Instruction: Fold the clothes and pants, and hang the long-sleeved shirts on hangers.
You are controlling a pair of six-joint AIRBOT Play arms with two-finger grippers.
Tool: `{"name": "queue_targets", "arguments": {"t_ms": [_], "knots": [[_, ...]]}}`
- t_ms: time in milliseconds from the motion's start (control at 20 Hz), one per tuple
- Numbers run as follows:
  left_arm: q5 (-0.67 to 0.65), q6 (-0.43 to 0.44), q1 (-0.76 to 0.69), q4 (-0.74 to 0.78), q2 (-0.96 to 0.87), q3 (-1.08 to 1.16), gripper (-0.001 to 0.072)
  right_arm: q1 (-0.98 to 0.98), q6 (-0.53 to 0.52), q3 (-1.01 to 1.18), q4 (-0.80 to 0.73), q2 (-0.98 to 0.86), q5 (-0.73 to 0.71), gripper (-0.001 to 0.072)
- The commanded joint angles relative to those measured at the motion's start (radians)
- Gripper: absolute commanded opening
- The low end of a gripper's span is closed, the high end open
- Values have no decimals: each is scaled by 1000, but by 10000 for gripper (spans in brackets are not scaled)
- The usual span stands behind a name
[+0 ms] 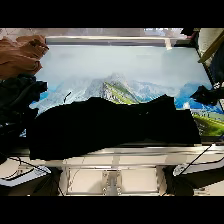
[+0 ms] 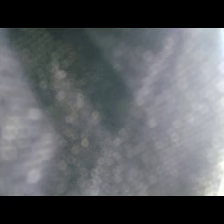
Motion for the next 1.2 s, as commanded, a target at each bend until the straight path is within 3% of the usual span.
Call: {"name": "queue_targets", "arguments": {"t_ms": [0,250,600,1150], "knots": [[4,4,0,1,1,1,26,0,-96,1,163,-141,-82,350],[11,21,0,1,1,1,26,15,-186,24,314,-286,-135,349],[11,45,0,8,1,1,26,124,-157,188,254,-367,-49,350],[10,44,0,8,1,1,26,64,-153,190,208,-366,70,349]]}}
